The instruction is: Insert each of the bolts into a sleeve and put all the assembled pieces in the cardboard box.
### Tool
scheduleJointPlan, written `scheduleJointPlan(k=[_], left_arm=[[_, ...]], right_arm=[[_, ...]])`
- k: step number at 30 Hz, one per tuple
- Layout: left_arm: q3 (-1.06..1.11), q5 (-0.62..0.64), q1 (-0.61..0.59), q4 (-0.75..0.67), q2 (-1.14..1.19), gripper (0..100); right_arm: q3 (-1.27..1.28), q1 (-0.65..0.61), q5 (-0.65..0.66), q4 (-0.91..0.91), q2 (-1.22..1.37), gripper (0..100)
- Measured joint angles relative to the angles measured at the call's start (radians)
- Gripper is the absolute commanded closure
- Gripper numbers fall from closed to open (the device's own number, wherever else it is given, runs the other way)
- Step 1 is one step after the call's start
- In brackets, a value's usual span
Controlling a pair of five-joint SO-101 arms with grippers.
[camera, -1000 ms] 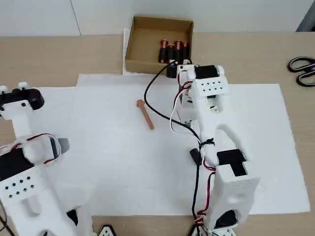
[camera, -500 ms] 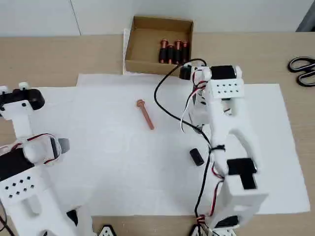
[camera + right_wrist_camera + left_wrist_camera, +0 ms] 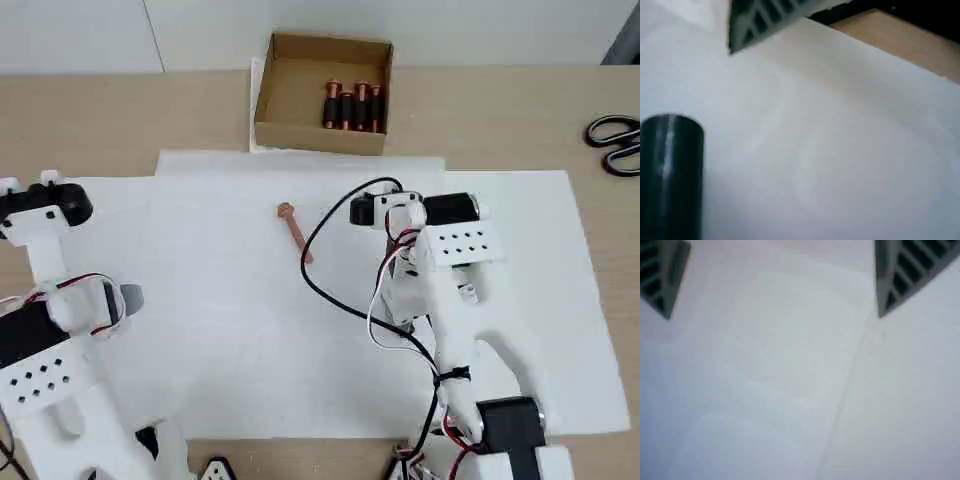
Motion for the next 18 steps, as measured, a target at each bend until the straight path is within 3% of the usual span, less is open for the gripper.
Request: scheduleJointPlan(k=[18], left_arm=[[0.000, 0.000, 0.000, 0.000, 0.000, 75]], right_arm=[[0.114, -0.084, 0.000, -0.226, 0.000, 86.2]])
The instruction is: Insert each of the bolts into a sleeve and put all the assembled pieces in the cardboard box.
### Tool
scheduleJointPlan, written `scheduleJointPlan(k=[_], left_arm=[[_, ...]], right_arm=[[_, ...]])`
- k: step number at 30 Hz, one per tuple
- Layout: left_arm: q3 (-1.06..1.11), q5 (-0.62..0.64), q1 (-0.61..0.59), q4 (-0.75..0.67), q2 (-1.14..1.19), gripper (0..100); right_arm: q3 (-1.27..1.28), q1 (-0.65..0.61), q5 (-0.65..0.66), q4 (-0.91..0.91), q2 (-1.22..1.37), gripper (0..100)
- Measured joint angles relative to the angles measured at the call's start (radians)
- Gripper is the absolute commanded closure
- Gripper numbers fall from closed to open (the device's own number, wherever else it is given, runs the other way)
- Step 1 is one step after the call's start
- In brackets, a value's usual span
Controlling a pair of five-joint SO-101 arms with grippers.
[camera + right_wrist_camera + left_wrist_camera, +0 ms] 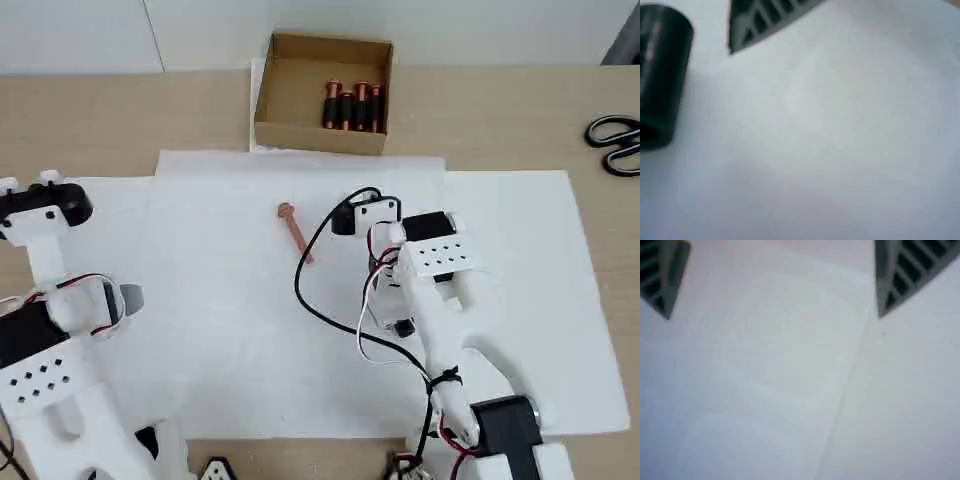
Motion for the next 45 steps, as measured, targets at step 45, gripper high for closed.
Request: scheduleJointPlan(k=[45], left_arm=[[-0.049, 0.000, 0.000, 0.035, 0.006, 75]], right_arm=[[-0.315, 0.127, 0.037, 0.132, 0.313, 99.4]])
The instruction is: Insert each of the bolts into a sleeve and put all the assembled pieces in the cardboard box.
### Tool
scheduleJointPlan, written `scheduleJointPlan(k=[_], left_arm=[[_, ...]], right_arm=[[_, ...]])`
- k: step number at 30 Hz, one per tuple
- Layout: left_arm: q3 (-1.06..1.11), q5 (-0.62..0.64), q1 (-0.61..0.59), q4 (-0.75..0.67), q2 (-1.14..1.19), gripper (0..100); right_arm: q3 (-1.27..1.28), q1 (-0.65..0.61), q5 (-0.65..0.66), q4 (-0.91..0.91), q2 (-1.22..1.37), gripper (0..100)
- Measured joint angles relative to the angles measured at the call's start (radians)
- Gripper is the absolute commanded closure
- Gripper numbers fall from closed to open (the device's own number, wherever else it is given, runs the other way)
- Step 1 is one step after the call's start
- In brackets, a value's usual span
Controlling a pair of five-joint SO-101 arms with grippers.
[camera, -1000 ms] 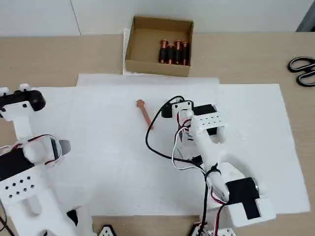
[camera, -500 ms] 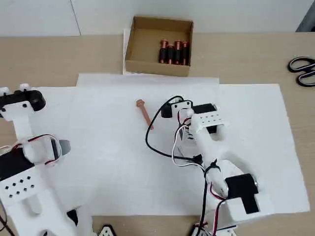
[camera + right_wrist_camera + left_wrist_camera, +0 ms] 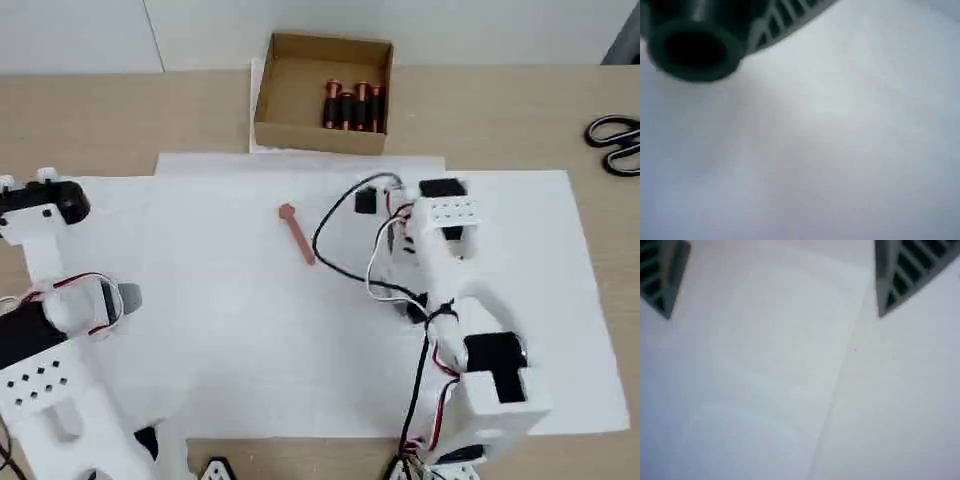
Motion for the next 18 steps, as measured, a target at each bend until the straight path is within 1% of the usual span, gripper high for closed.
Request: scheduleJointPlan(k=[5, 9, 11, 15, 18], left_arm=[[-0.153, 0.000, 0.000, 0.075, 0.120, 75], [-0.361, 0.000, 0.031, 0.124, 0.285, 75], [-0.453, 0.028, 0.068, 0.127, 0.370, 75], [-0.594, 0.114, 0.218, 0.129, 0.560, 75], [-0.680, 0.216, 0.359, 0.129, 0.746, 75]], right_arm=[[-0.143, 0.002, 0.000, 0.123, -0.204, 99.5], [-0.164, -0.003, 0.000, 0.143, -0.348, 99.5], [-0.164, 0.011, 0.000, 0.147, -0.388, 99.5], [-0.164, 0.060, 0.000, 0.147, -0.420, 99.5], [-0.164, 0.097, -0.018, 0.147, -0.420, 99.5]])
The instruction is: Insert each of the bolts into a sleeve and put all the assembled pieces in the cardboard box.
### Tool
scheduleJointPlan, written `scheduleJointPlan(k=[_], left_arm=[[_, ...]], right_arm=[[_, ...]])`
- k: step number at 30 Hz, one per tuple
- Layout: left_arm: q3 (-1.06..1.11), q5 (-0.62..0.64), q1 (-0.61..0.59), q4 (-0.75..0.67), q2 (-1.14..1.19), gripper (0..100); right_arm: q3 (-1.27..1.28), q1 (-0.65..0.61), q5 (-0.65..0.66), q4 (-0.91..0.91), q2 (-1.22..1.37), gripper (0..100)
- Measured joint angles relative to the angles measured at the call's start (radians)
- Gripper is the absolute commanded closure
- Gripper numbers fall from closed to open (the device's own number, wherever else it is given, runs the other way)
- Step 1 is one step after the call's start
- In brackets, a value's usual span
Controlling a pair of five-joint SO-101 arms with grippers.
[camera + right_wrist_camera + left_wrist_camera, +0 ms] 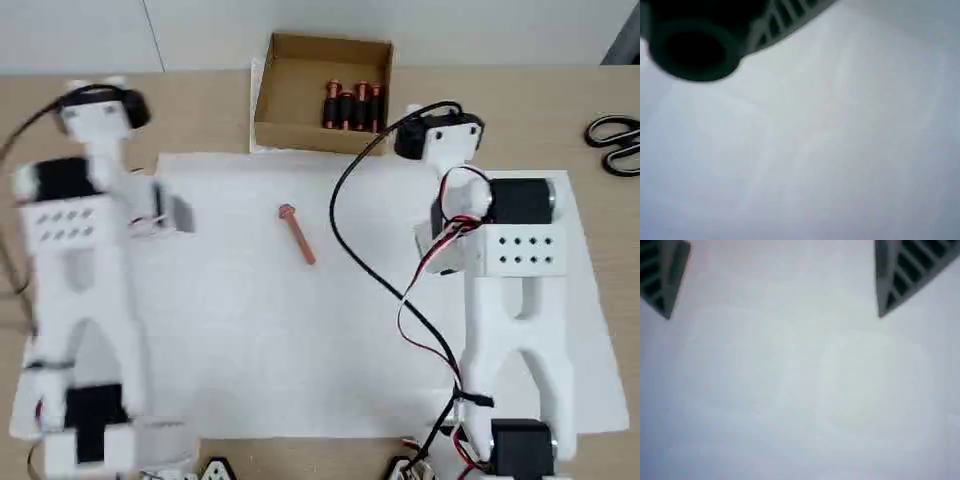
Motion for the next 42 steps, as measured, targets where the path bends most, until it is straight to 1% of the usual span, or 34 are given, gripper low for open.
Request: scheduleJointPlan(k=[4, 7, 9, 14, 16, 22, 26, 34, 42], left_arm=[[-0.138, 0.098, 0.129, 0.000, 0.232, 75], [-0.258, 0.187, 0.183, 0.000, 0.270, 75], [-0.318, 0.219, 0.212, -0.002, 0.275, 75], [-0.310, 0.239, 0.299, -0.018, 0.308, 75], [-0.293, 0.279, 0.322, -0.054, 0.342, 75], [-0.285, 0.545, 0.341, -0.204, 0.493, 75], [-0.285, 0.649, 0.341, -0.253, 0.571, 75], [-0.285, 0.675, 0.344, -0.261, 0.647, 75], [-0.282, 0.675, 0.410, -0.275, 0.649, 75]], right_arm=[[0.000, 0.005, -0.017, 0.000, 0.000, 99.5], [0.000, 0.008, -0.025, 0.000, 0.000, 99.5], [0.000, 0.008, -0.031, 0.000, 0.000, 99.5], [0.000, 0.006, -0.046, 0.000, 0.000, 99.5], [0.000, 0.008, -0.058, 0.000, 0.000, 99.5], [0.000, 0.005, -0.063, 0.000, -0.002, 99.5], [0.000, 0.008, -0.063, 0.000, -0.002, 99.5], [0.006, 0.008, -0.063, 0.000, -0.002, 99.5], [0.006, 0.008, -0.063, 0.000, -0.002, 99.5]])
